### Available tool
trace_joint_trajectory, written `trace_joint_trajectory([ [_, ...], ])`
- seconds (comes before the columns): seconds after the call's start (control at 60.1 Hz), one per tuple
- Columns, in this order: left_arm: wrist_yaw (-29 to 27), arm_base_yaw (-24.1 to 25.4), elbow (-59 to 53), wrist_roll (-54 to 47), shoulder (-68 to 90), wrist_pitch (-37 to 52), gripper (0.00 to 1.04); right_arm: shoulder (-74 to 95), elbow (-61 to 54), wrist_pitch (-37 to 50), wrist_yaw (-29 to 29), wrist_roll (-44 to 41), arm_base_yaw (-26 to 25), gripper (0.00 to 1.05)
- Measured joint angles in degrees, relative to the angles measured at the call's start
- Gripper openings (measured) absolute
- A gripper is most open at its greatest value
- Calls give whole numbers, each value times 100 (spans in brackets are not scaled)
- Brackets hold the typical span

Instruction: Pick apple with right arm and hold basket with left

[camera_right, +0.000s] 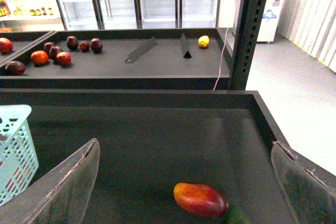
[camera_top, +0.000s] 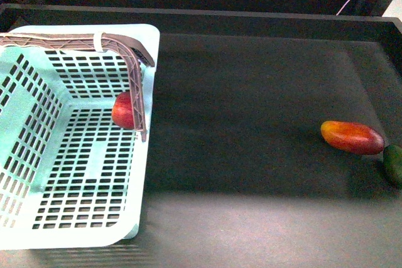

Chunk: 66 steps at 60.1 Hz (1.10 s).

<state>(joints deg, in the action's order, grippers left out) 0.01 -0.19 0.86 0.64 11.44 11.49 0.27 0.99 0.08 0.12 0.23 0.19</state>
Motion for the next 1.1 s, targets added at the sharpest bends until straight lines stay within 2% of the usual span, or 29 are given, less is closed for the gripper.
trace_joint_trajectory([
  [0.083,0,0,0,0,-131,-131,3,0,0,0,0,0,0,96],
  [0.2,0,0,2,-2,-940,-1080,3,0,0,0,2,0,0,96],
  [0.899,0,0,2,0,-1108,-1141,3,0,0,0,0,0,0,96],
  [1.098,-2,0,2,-2,-1108,-1141,40,0,0,0,0,0,0,96],
])
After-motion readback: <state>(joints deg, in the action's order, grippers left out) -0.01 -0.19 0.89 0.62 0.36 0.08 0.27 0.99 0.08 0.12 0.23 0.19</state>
